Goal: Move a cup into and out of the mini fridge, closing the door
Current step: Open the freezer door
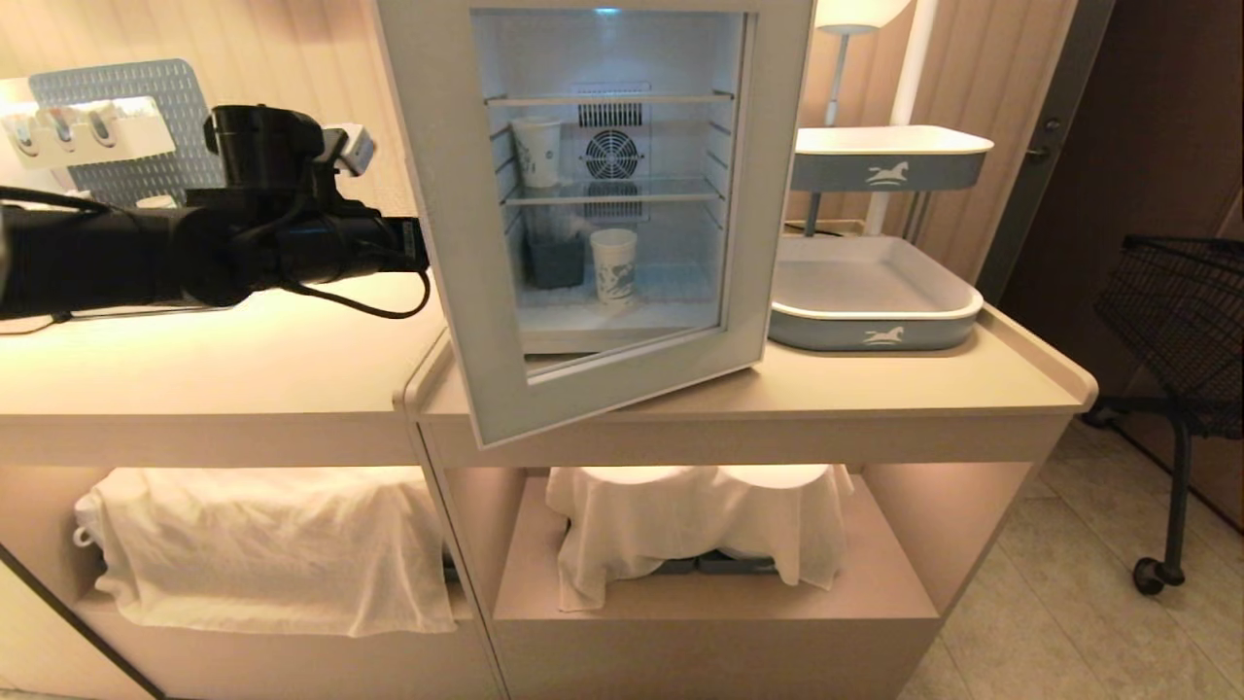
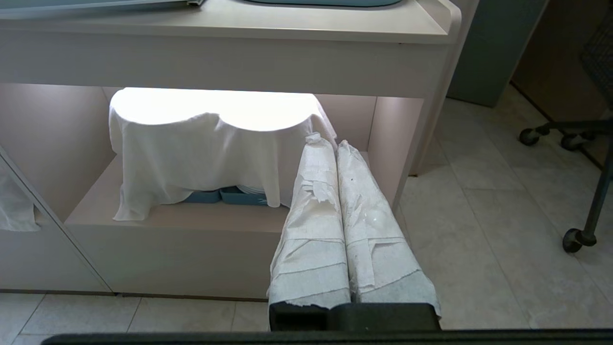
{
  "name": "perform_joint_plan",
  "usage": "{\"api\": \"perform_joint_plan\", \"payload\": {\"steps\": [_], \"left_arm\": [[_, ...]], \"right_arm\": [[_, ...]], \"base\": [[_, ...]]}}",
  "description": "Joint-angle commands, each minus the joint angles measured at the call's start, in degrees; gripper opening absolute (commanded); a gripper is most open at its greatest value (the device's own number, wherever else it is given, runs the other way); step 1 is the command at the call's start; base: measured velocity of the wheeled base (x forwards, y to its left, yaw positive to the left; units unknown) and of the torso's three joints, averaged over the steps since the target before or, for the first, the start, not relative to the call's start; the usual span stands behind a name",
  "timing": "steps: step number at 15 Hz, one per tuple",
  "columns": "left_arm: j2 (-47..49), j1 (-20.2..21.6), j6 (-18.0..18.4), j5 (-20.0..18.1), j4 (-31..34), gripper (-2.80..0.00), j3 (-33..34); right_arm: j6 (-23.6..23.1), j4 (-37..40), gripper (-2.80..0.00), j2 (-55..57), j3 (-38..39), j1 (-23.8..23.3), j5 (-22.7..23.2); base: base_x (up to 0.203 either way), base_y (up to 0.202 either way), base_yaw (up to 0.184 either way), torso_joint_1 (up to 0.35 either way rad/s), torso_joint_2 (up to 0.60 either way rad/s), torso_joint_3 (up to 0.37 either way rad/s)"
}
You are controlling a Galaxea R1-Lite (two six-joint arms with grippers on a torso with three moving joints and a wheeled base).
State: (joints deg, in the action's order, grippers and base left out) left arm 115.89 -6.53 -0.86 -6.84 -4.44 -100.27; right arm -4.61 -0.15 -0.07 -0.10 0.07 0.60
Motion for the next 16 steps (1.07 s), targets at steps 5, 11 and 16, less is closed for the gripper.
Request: {"api": "perform_joint_plan", "payload": {"steps": [5, 11, 16], "left_arm": [[-0.2, -2.7, -3.7, -0.8, -0.6, 0.0, -0.7], [-3.9, -2.7, -4.3, -1.3, -0.3, 0.0, 1.6], [-7.7, -2.8, -4.5, -1.7, -0.3, 0.0, 4.8]], "right_arm": [[0.0, 0.0, -2.8, 0.0, 0.0, 0.0, 0.0], [0.0, 0.0, -2.8, 0.0, 0.0, 0.0, 0.0], [0.0, 0.0, -2.8, 0.0, 0.0, 0.0, 0.0]], "base": [[0.0, 0.0, 0.0, 0.0, 0.0, 0.0], [0.0, 0.0, 0.0, 0.0, 0.0, 0.0], [0.0, 0.0, 0.0, 0.0, 0.0, 0.0]]}}
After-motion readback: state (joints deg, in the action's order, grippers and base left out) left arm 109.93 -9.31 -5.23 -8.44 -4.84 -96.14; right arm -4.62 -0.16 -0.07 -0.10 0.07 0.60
